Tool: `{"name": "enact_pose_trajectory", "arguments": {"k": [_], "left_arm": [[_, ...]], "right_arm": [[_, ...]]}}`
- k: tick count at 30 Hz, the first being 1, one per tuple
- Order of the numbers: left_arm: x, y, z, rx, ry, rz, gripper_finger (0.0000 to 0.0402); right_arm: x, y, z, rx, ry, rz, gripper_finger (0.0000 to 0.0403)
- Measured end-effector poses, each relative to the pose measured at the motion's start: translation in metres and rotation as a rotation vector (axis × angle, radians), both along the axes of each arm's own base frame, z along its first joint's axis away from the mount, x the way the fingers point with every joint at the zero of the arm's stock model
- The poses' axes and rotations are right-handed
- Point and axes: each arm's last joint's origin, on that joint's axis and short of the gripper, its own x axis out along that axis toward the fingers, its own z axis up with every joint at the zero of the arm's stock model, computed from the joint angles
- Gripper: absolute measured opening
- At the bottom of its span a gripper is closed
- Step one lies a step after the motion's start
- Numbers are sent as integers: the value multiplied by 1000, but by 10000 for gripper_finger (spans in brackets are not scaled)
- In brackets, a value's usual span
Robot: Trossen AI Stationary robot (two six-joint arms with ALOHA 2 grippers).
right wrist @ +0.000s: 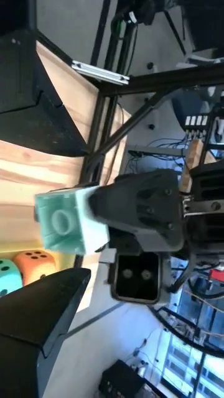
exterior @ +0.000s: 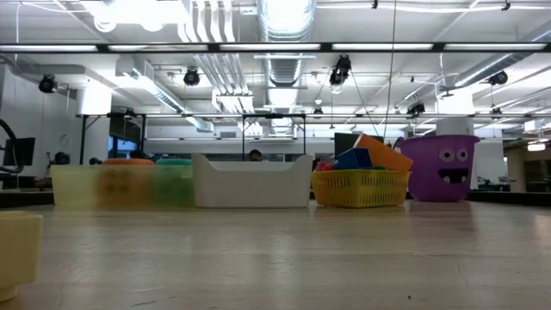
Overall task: Pick & Place Toys
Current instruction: Put the light green game piece into the yellow bin
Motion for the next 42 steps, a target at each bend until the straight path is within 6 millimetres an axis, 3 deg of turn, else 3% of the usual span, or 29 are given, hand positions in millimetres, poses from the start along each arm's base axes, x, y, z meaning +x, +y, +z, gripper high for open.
{"name": "enact_pose_trajectory", "arguments": {"k": [8,17,29,37,42], "left_arm": [[0,-1,0,6,-3,-24,124],[0,-1,0,0,1,-43,124],[0,-1,0,-5,-2,-47,128],[0,-1,0,-44,-1,-45,298],[0,-1,1,-48,-3,-46,356]], "right_arm": [[10,2,-8,-21,29,6,286],[12,2,-9,-33,27,9,130],[12,2,-8,-33,22,11,129],[12,3,-7,10,21,30,129],[12,3,-8,15,24,32,129]]}}
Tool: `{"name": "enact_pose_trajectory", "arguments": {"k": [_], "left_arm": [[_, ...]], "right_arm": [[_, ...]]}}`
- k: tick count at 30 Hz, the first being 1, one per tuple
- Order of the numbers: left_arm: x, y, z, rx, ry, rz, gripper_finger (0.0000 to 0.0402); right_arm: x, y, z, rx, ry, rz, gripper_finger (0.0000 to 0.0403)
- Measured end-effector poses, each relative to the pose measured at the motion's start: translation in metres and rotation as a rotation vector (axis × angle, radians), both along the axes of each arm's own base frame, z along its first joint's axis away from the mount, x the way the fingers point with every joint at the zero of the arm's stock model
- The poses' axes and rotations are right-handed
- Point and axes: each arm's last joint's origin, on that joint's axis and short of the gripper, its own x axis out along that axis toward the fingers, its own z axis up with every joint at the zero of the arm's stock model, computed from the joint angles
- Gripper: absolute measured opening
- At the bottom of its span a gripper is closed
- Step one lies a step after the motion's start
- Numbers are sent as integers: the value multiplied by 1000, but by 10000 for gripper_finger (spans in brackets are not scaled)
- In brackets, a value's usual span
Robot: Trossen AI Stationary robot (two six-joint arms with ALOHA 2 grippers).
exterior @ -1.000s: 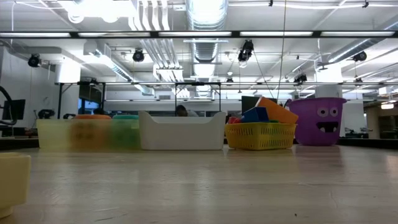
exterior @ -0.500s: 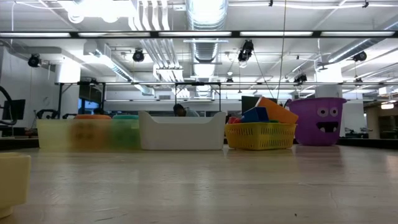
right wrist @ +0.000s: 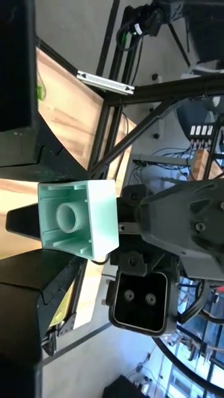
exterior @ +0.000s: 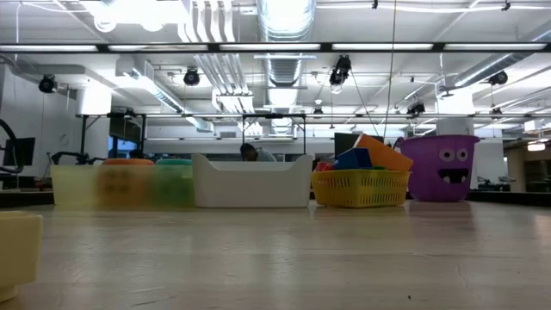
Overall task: Pick & Place Toys
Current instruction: Put the light green game piece into the yellow bin
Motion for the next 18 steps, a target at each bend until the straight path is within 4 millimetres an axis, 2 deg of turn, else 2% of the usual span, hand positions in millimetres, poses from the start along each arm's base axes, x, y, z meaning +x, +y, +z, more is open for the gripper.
{"name": "enact_pose_trajectory", "arguments": {"k": [5,18], "left_arm": [[-1,0,5,-13,-55,-2,378],[-1,2,6,-51,-63,10,382]], "right_arm": [[0,0,-1,10,8,-4,129],[0,-9,-3,80,45,-51,129]]}}
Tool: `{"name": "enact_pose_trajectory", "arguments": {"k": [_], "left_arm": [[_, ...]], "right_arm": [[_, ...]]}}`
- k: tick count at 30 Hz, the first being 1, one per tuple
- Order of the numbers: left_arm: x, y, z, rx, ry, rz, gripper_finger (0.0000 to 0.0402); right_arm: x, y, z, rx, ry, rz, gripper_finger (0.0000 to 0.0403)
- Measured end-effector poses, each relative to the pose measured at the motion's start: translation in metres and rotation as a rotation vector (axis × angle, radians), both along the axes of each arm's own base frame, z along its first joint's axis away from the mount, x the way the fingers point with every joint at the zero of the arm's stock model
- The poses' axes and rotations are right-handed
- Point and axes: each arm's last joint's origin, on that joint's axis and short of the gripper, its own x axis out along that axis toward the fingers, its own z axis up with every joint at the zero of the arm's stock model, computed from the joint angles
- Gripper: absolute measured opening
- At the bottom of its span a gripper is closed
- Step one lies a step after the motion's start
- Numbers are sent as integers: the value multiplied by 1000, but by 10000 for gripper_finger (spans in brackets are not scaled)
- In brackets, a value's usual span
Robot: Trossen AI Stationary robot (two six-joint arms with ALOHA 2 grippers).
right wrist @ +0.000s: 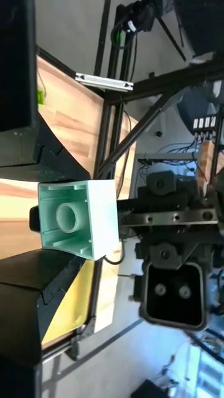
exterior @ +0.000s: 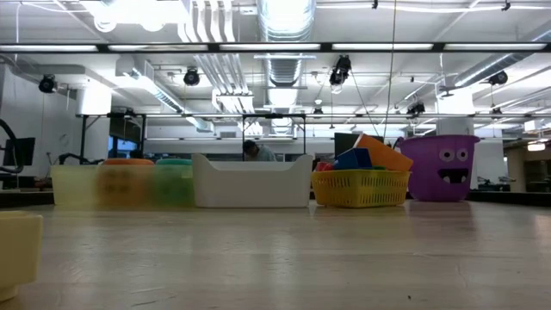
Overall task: Pick & Place Toys
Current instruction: Put the light green game piece into the yellow bin
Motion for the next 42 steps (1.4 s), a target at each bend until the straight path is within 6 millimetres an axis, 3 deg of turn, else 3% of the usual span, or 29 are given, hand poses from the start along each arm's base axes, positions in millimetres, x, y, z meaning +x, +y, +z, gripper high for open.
{"name": "enact_pose_trajectory", "arguments": {"k": [18,26,32,37,42], "left_arm": [[0,6,-5,-5,63,193,382],[-18,9,-9,72,214,153,382],[-46,13,-18,127,421,75,382],[-67,16,-32,177,617,19,382],[-80,19,-40,220,740,6,382]], "right_arm": [[-14,-19,-1,114,134,-20,129],[-22,-28,-10,186,259,-43,129],[-27,-57,-24,252,407,-195,129],[-33,-89,-48,255,618,-317,129],[-34,-109,-75,112,799,-250,129]]}}
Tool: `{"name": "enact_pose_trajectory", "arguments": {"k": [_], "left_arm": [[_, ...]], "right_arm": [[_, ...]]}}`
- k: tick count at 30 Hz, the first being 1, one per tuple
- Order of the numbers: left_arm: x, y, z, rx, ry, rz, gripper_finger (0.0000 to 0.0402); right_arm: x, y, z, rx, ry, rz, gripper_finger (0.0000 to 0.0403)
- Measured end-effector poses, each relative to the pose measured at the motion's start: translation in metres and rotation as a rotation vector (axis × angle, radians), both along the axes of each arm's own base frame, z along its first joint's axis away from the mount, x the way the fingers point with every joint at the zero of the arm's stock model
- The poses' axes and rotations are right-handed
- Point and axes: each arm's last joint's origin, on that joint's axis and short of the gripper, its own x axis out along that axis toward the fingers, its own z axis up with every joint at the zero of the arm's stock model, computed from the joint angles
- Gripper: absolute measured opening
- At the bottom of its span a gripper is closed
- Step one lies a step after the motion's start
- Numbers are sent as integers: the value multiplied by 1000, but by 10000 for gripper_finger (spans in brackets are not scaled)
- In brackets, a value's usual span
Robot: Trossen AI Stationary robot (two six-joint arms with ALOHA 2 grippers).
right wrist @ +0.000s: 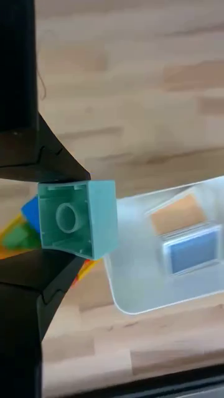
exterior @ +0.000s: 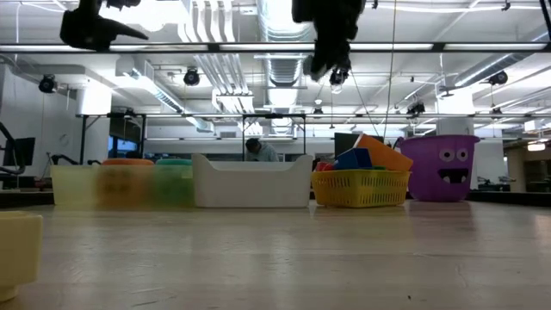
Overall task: Pick & Place Toys
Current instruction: Put the light green game piece into the yellow bin
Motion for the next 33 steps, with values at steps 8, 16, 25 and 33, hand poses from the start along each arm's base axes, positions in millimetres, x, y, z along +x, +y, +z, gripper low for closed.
{"name": "enact_pose_trajectory", "arguments": {"k": [8,16,25,33], "left_arm": [[-6,1,0,56,13,-56,382],[-9,1,-3,57,45,-54,382],[-9,1,-6,55,70,-59,382],[-9,2,-6,53,70,-57,382]], "right_arm": [[2,-33,-41,-22,133,101,129],[2,-43,-86,-7,297,182,129],[3,-50,-97,-49,308,222,129],[10,-53,-119,-61,361,262,129]]}}
